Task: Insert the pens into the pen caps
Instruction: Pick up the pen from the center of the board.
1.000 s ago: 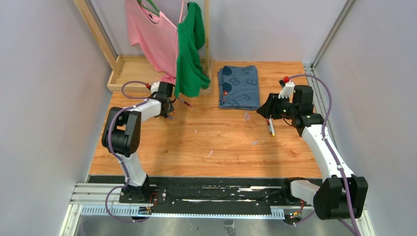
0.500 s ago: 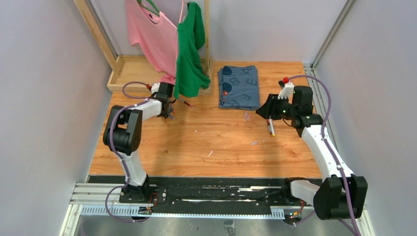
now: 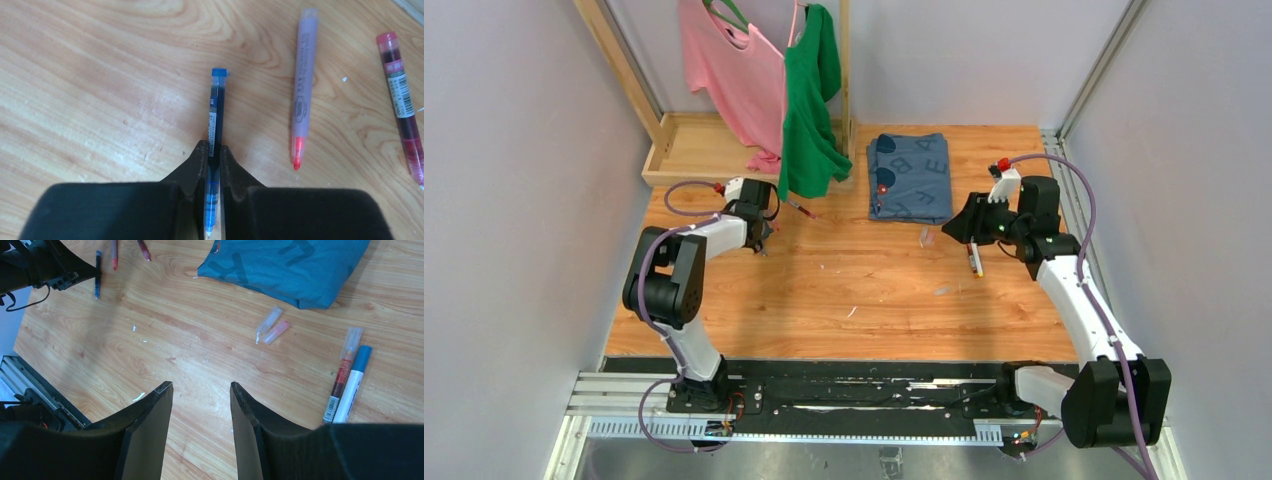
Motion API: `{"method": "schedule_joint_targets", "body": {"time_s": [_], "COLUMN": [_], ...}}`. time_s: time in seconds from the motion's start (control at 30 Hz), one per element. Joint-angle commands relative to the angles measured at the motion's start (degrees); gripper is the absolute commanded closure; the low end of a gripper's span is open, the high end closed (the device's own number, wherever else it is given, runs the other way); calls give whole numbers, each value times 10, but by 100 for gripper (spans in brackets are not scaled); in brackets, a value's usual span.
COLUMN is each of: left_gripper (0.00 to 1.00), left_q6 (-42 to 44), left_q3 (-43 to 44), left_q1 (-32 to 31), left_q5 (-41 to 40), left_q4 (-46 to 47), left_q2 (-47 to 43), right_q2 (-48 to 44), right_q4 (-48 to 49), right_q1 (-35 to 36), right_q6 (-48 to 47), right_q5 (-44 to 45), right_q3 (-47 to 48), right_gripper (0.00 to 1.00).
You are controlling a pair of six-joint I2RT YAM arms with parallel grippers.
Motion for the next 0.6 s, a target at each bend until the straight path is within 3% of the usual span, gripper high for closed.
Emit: {"method": "schedule_joint_targets", "body": {"time_s": [0.0,0.07,0.27,0.3,0.33,0.57], "left_gripper": [95,99,100,100,100,100], "left_q6": [-18,-23,-65,-79,-123,-229], "left_q3": [-54,-77,-160,-174,-199,-216], "left_q1": [4,4,-6,-16,-56,-173], "left_q5": [11,21,99,110,128,127], "left_q4": [-21,-14,16,25,40,60], "left_q2": [-27,-50,-160,-179,-224,-297], "right_q2": [-13,-14,-10,-8,8,61], "right_q4": [22,27,37,37,44,130], "right_q1": [-7,-6,54,76,166,346], "right_q6": [4,4,24,27,49,109], "right_q5": [-40,-52,-33,-15,34,126], "right_q3": [-10,-11,-6,-4,2,-5], "right_gripper": [53,53,52,52,52,52]}}
